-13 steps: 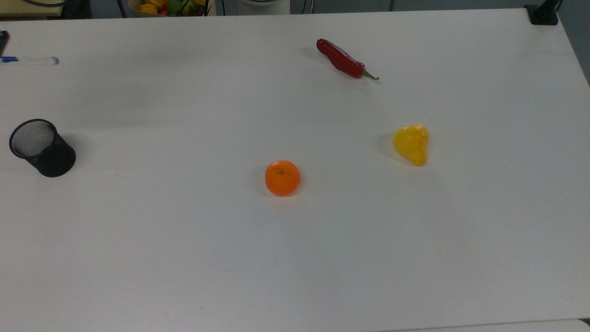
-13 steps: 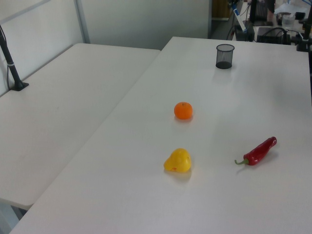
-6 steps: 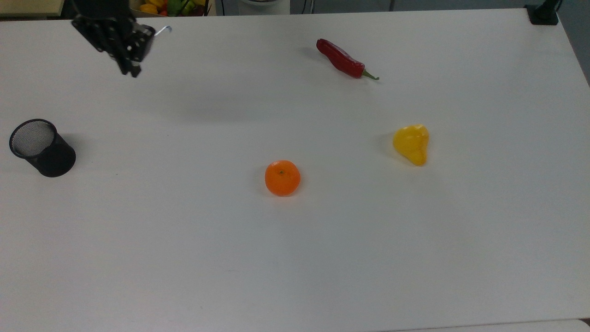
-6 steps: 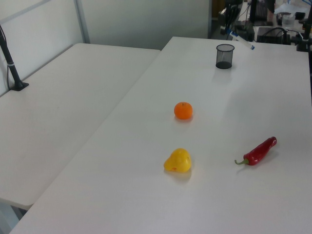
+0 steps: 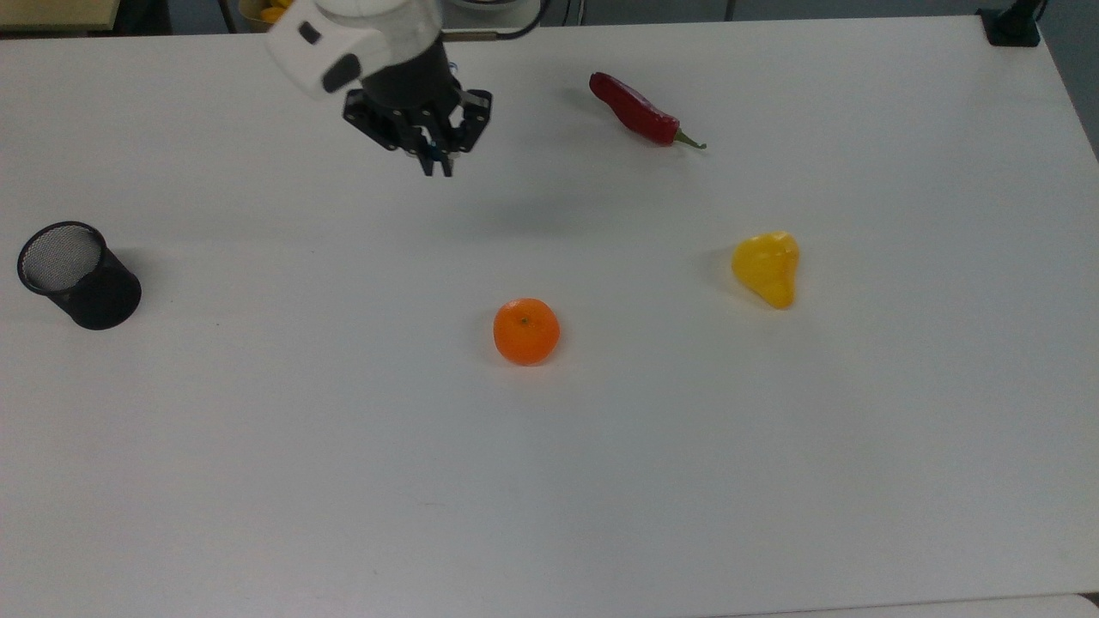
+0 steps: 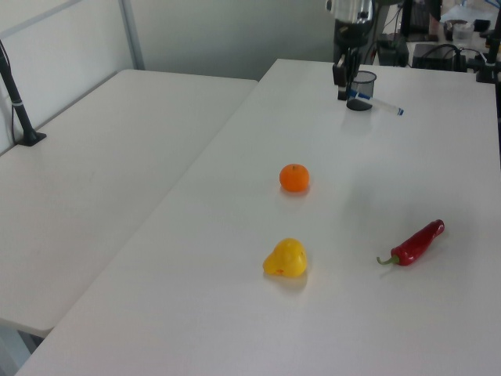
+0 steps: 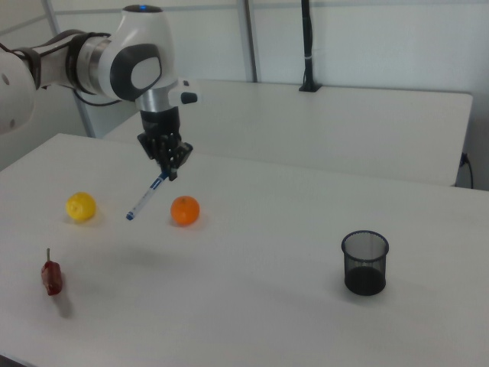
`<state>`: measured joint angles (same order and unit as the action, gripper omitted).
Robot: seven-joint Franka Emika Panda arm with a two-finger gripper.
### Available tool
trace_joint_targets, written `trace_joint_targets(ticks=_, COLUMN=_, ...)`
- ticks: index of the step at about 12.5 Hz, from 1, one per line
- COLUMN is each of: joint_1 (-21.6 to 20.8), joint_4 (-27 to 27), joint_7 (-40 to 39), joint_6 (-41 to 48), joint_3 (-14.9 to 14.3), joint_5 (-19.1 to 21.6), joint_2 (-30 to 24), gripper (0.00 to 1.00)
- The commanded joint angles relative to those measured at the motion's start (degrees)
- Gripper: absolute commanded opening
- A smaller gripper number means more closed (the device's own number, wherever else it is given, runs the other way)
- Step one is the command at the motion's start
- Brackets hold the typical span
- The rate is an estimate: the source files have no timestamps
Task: Take marker pen
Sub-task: 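Carry the marker over the table beside the orange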
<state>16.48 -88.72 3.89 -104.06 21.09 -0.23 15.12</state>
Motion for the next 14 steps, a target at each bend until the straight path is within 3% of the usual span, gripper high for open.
trace_joint_targets(ticks=1, joint_1=-7.1, joint_4=-0.7, joint_7=2.9, joint_6=0.2, joint_3=-0.7, joint_5=0.2, joint_2=3.3, gripper=0.1)
trace_joint_targets(ticks=5, joint_1=-12.9, joint_4=-2.5, joint_7=6.3, joint_6=-4.5, joint_3=-0.8, joint_5=-0.9, joint_2=6.8, gripper=0.1)
trace_joint_targets(ticks=7, joint_1=-15.0, joint_4=-2.8, joint_7=8.8, joint_6=-6.8, joint_3=-0.9, joint_5=-3.5, joint_2=9.1, gripper=0.1)
trace_joint_targets(ticks=14, joint_1=-17.3, joint_4=-2.9, joint_7=12.3, joint_6=-12.3, joint_3=-1.1, joint_5=-7.6, joint_2=12.9, gripper=0.11)
